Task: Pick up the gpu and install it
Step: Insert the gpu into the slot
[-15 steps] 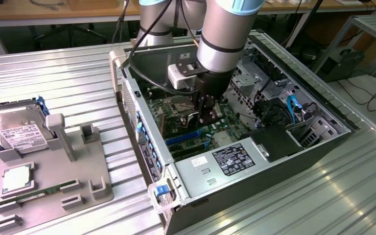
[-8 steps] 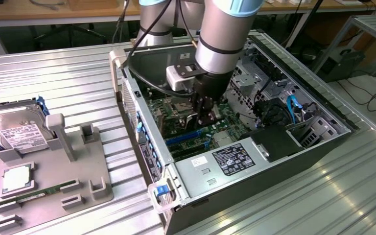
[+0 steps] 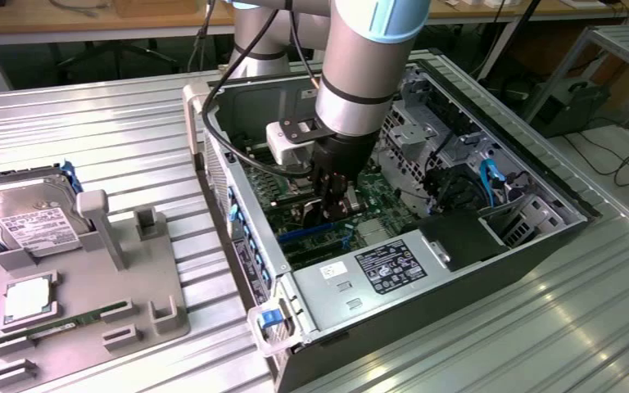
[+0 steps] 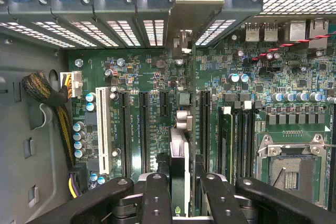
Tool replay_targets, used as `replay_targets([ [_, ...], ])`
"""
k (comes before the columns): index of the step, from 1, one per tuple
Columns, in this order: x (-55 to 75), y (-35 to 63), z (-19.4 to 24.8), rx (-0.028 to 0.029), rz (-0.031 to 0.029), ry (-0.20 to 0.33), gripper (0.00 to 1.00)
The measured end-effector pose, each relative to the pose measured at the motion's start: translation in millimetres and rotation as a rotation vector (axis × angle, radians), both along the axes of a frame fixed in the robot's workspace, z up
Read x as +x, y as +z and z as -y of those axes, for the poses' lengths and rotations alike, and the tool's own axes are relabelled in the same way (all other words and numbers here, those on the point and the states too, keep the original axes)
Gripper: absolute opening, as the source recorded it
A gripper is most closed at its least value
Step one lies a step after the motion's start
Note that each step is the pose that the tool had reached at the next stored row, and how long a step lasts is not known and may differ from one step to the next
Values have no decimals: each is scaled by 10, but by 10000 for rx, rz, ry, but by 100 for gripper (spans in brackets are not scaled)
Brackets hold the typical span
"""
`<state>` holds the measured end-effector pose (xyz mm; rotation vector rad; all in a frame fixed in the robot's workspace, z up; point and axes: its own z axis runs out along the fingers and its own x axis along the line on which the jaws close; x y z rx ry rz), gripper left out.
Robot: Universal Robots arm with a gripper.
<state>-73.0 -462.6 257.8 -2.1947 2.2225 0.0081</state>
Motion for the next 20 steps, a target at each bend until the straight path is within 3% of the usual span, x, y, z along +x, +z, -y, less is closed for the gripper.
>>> replay_targets([
  [11, -20, -9, -16, 5, 0, 1, 27],
  [20, -25, -72, -20, 12, 0, 0, 27],
])
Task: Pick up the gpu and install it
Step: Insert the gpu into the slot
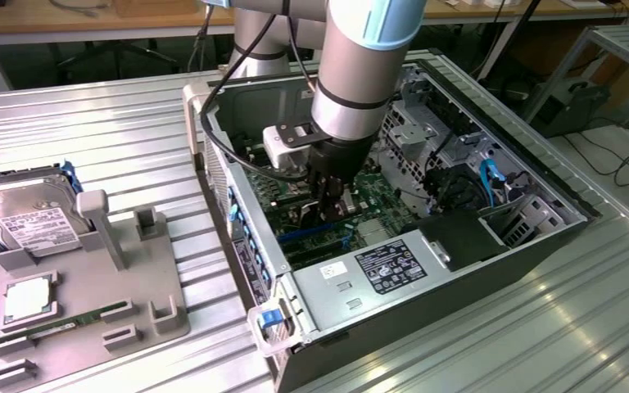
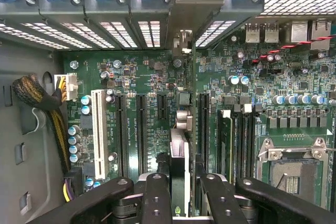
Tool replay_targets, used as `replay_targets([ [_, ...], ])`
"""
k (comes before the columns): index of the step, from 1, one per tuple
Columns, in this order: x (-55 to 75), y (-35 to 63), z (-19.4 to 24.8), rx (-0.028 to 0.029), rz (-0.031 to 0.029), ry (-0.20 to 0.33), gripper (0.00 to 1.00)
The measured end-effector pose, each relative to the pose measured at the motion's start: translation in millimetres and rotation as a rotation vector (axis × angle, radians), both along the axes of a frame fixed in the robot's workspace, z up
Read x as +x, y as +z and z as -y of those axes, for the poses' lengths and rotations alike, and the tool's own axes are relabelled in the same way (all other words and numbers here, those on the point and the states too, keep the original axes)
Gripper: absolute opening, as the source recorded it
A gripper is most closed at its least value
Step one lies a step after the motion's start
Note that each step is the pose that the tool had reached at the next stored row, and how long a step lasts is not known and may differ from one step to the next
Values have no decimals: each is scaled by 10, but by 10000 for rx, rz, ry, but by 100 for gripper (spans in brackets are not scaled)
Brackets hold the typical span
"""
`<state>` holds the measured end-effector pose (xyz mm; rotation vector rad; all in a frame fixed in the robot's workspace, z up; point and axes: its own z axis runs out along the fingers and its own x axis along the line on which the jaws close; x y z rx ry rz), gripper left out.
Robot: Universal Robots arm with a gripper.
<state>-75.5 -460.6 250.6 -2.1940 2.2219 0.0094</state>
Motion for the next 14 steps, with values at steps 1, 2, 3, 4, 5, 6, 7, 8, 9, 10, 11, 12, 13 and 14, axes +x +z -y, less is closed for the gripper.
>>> replay_targets([
  [1, -1, -7, 0, 0, 0, 0, 27],
  [2, -1, -12, -1, 1, 0, 1, 27],
  [3, -1, -13, -1, -1, -1, 0, 27],
  [4, -1, -13, -1, -1, -1, 0, 27],
  [5, -2, -15, -8, 3, 1, -2, 27],
  [6, -2, -14, -16, 2, 1, -2, 27],
  [7, -1, -14, -19, 1, 1, 0, 27],
  [8, -1, -14, -19, 1, 0, 1, 27],
  [9, -1, -14, -19, 1, 0, 1, 27],
  [10, -2, -15, -20, 0, 0, 0, 27],
  [11, -3, -17, -20, -1, -1, 0, 27],
  [12, -3, -22, -21, 1, 0, 0, 27],
  [13, -3, -29, -21, 2, -1, 1, 27],
  [14, -4, -39, -20, 0, -7, 0, 27],
])
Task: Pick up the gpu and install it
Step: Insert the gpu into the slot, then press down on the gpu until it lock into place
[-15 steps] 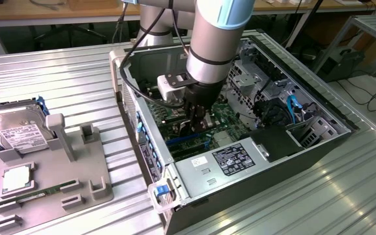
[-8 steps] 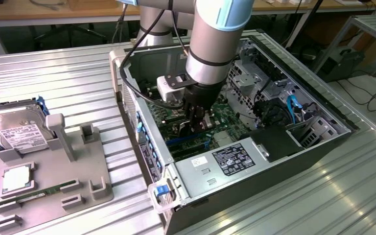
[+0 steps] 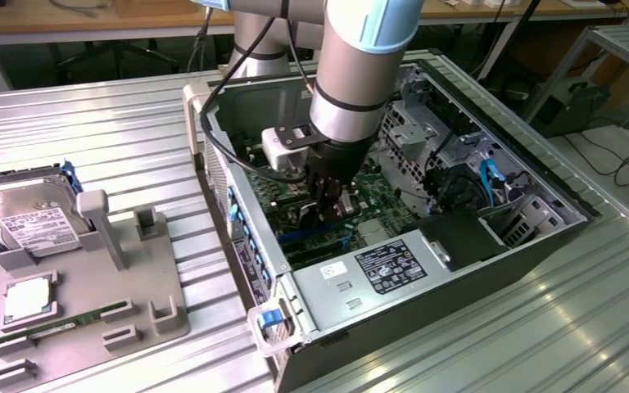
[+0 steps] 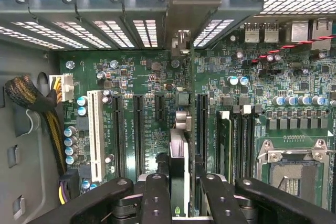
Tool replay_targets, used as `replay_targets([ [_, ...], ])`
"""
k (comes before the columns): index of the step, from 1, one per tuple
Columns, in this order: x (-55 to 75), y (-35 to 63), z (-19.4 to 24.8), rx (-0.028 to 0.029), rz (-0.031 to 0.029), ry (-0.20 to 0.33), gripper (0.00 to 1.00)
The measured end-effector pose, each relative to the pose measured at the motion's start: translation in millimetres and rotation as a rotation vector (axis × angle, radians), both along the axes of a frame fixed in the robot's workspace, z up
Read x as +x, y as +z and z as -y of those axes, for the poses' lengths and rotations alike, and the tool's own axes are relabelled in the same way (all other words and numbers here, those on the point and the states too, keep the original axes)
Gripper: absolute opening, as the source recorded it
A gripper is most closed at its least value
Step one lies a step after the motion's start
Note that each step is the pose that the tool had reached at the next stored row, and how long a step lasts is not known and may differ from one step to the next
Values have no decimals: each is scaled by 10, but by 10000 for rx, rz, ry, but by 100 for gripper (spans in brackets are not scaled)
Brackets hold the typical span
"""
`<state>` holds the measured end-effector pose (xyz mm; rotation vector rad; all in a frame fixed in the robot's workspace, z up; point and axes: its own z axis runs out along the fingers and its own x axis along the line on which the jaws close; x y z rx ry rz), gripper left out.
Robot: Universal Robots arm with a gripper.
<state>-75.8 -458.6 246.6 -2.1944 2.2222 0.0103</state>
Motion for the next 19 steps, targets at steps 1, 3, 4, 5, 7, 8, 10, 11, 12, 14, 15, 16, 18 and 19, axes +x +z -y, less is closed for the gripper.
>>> replay_targets([
  [1, -1, -11, 0, -4, -8, -1, 27],
  [3, -1, -42, 0, 4, -18, -2, 27],
  [4, 0, -56, 0, 2, -27, -1, 27],
  [5, -1, -70, 0, -2, -37, -1, 27],
  [7, -1, -90, 1, -8, -59, 0, 27],
  [8, 0, -94, 1, -3, -60, 0, 27],
  [10, 0, -96, 0, 0, -61, 0, 27],
  [11, 0, -96, 0, 0, -61, -1, 27],
  [12, 0, -96, 0, 0, -61, -1, 27],
  [14, -3, -112, 0, 2, -60, 0, 27],
  [15, -14, -131, 1, -7, -63, 1, 27],
  [16, -26, -145, 1, -17, -66, 2, 27],
  [18, -29, -168, 0, -10, -66, 1, 27],
  [19, -29, -171, 0, -6, -64, 0, 27],
])
